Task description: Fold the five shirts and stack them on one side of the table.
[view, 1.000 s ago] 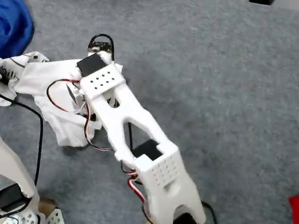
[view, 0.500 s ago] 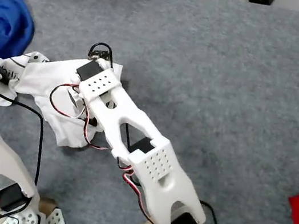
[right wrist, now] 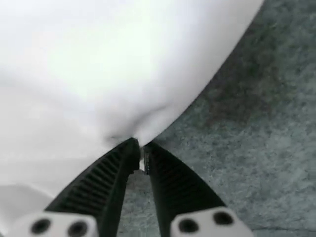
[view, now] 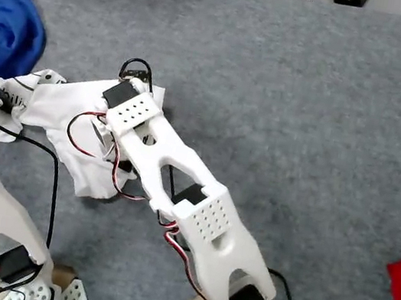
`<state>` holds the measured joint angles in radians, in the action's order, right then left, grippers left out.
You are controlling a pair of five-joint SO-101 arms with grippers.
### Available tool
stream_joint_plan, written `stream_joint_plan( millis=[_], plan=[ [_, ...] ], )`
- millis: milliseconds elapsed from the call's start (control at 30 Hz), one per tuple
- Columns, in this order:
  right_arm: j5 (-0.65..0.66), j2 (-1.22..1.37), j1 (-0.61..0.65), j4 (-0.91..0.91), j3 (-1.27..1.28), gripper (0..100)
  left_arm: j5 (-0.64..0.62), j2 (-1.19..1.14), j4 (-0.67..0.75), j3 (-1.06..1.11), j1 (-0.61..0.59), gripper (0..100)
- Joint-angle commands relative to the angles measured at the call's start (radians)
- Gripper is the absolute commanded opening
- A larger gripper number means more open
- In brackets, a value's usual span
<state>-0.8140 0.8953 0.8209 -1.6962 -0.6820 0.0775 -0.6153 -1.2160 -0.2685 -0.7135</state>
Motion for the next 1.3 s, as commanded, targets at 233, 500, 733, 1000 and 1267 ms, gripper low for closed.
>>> stream_joint_plan(
  millis=[233,500,733,1000,1267],
  plan=[
    [0.014,-0.133,-0.096,-0.089,-0.116,0.5,0.0,-0.005,0.028,-0.026,0.037,24],
    [0.091,-0.326,-0.094,-0.072,-0.116,0.4,0.0,0.019,-0.041,-0.034,0.041,24],
    [0.141,-0.404,-0.116,-0.063,-0.219,0.4,0.091,0.134,-0.198,-0.048,0.152,25],
    [0.172,-0.421,-0.228,-0.071,-0.549,0.4,0.13,0.32,-0.331,-0.14,0.143,25],
    [0.216,-0.441,-0.248,-0.071,-0.929,0.4,0.311,0.397,-0.397,-0.141,0.002,25]
  ],
)
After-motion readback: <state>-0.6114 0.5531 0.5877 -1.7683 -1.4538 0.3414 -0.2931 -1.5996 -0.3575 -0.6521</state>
